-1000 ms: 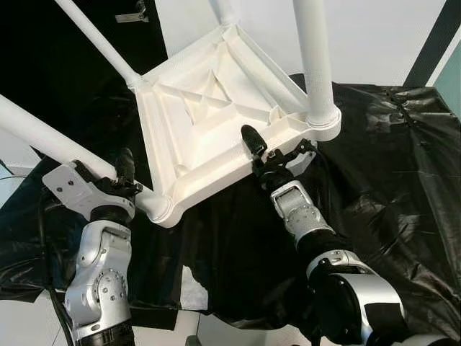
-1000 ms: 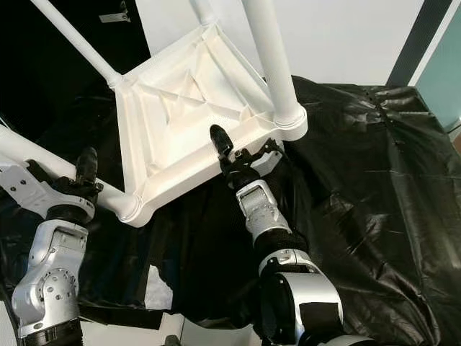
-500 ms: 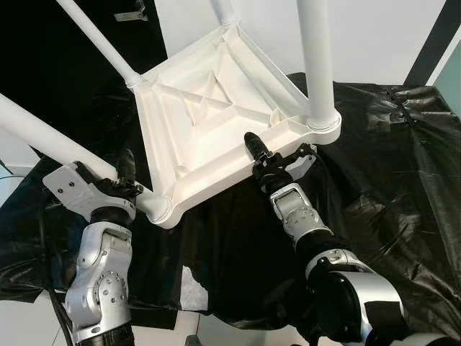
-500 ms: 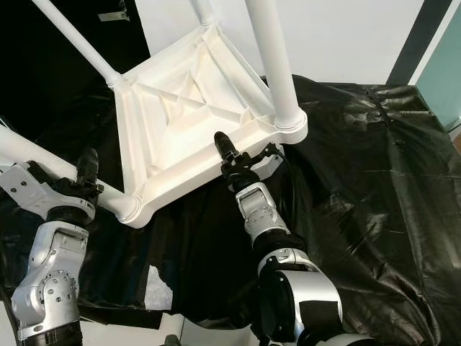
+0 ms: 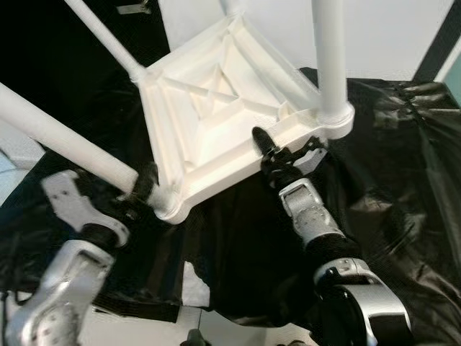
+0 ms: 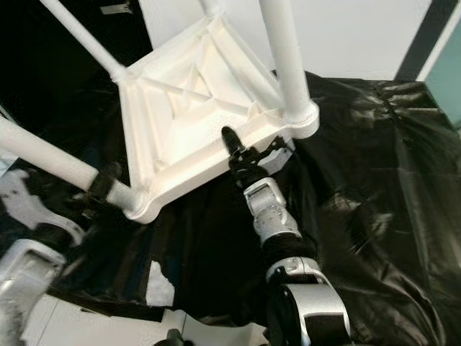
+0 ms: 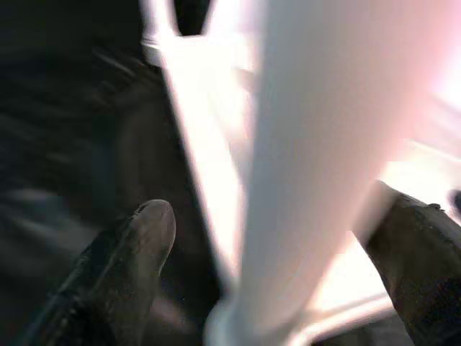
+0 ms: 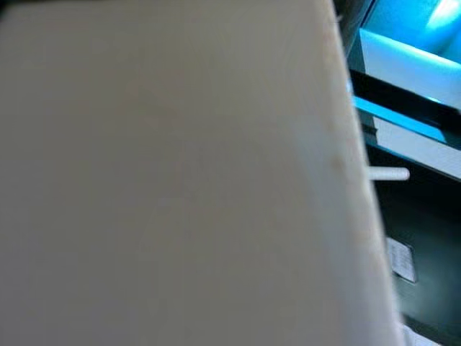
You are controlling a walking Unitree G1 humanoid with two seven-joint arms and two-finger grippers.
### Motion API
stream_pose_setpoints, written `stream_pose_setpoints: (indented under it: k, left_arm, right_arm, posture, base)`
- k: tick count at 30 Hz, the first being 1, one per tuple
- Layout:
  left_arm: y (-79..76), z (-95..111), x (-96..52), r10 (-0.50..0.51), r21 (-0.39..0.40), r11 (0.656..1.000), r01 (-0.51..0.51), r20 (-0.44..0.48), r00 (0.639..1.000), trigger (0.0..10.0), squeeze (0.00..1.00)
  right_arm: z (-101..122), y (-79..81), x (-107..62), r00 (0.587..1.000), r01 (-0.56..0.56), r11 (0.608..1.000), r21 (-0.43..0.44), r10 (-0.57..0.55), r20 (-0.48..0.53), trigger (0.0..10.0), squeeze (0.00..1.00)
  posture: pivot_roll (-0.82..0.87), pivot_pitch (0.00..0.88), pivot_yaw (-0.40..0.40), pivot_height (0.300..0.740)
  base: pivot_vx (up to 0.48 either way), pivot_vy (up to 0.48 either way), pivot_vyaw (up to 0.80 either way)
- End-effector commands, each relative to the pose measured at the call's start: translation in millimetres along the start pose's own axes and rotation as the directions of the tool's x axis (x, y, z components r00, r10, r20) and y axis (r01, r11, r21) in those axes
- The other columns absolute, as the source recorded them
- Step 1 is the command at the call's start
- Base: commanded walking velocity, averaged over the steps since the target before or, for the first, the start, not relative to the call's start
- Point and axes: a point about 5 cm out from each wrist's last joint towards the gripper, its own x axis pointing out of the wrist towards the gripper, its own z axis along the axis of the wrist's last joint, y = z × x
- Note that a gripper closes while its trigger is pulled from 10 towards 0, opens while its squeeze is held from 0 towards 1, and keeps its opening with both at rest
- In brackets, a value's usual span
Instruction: Building children table
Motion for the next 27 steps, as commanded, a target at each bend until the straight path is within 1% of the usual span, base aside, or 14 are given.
stream_pose_setpoints:
  k: [1,8,11,12,16,17,18,19,21,22,23,24,26,27]
  left_arm:
    - [-27.2,-1,-7.3,-0.478,0.007,0.879,0.478,-0.017,0.878,10.0,0.0]
    - [-30.7,-8,1.8,-0.46,0.0,0.887,0.461,-0.071,0.885,10.0,0.0]
    - [-38.5,-3,4.5,-0.5,-0.026,0.866,0.499,-0.065,0.864,10.0,0.0]
    - [-38.5,-3,4.5,-0.5,-0.026,0.866,0.499,-0.065,0.864,10.0,0.0]
    - [-44.5,-4,7.6,-0.518,-0.041,0.856,0.516,-0.057,0.854,10.0,0.0]
    - [-47.3,-6,8.2,-0.53,-0.053,0.848,0.527,-0.058,0.846,10.0,0.0]
    - [-47.3,-6,8.2,-0.53,-0.053,0.848,0.527,-0.058,0.846,10.0,0.0]
    - [-50.2,-8,9.4,-0.541,-0.064,0.841,0.538,-0.054,0.839,10.0,0.0]
    - [-53.7,-11,11.4,-0.553,-0.083,0.832,0.549,-0.045,0.832,10.0,0.0]
    - [-54.5,-12,12.3,-0.556,-0.09,0.83,0.551,-0.04,0.83,10.0,0.0]
    - [-55.6,-14,13.5,-0.56,-0.097,0.827,0.554,-0.041,0.828,10.0,0.0]
    - [-55.6,-14,13.5,-0.56,-0.097,0.827,0.554,-0.041,0.828,10.0,0.0]
    - [-58.7,-17,15.1,-0.576,-0.109,0.815,0.569,-0.044,0.816,10.0,0.0]
    - [-60.6,-18,15.9,-0.583,-0.118,0.809,0.575,-0.041,0.811,10.0,0.0]
  right_arm:
    - [-22,41.0,0.5,0.991,-0.131,0.991,-0.02,0.131,0.02,10.0,0.0]
    - [0,46.2,-16.3,0.99,-0.109,0.979,-0.175,0.123,0.07,10.0,0.0]
    - [37,68.5,-8.6,0.982,-0.088,0.912,-0.401,0.147,0.12,10.0,0.0]
    - [37,68.5,-8.6,0.982,-0.088,0.912,-0.401,0.147,0.12,10.0,0.0]
    - [78,90.7,4.9,0.967,-0.039,0.805,-0.592,0.18,0.181,10.0,0.0]
    - [95,100.3,10.6,0.958,-0.012,0.73,-0.683,0.204,0.201,10.0,0.0]
    - [95,100.3,10.6,0.958,-0.012,0.73,-0.683,0.204,0.201,10.0,0.0]
    - [111,112.8,15.5,0.949,0.016,0.6,-0.8,0.242,0.201,10.0,0.0]
    - [135,130.5,20.1,0.929,0.089,0.415,-0.905,0.293,0.226,10.0,0.0]
    - [142,135.8,20.8,0.919,0.118,0.372,-0.921,0.31,0.243,10.0,0.0]
    - [153,148.1,21.6,0.899,0.158,0.27,-0.95,0.358,0.251,10.0,0.0]
    - [153,148.1,21.6,0.899,0.158,0.27,-0.95,0.358,0.251,10.0,0.0]
    - [169,169.0,20.1,0.866,0.249,0.08,-0.965,0.428,0.259,10.0,0.0]
    - [176,175.4,19.2,0.856,0.278,0.029,-0.96,0.445,0.261,10.0,0.0]
  posture:
    - [0.11,0.049,-0.006,0.74]
    - [0.08,0.054,0.011,0.74]
    - [0.07,0.05,0.016,0.74]
    - [0.07,0.05,0.016,0.74]
    - [0.05,0.048,0.019,0.74]
    - [0.04,0.044,0.02,0.74]
    - [0.04,0.044,0.02,0.74]
    - [0.02,0.041,0.02,0.74]
    - [0.0,0.036,0.021,0.74]
    - [0.0,0.034,0.022,0.74]
    - [-0.01,0.032,0.018,0.74]
    - [-0.01,0.032,0.018,0.74]
    - [-0.03,0.026,0.017,0.74]
    - [-0.04,0.024,0.012,0.74]
  base:
    - [0.0,0.0,0.0]
    - [0.0,0.0,0.0]
    - [0.0,0.0,0.0]
    - [0.0,0.0,0.0]
    - [0.0,0.0,0.0]
    - [0.0,0.0,0.0]
    - [0.0,0.0,0.0]
    - [0.0,0.0,0.0]
    - [0.0,0.0,0.0]
    - [0.0,0.0,0.0]
    - [0.0,0.0,0.0]
    - [0.0,0.0,0.0]
    - [0.0,0.0,0.0]
    - [0.0,0.0,0.0]
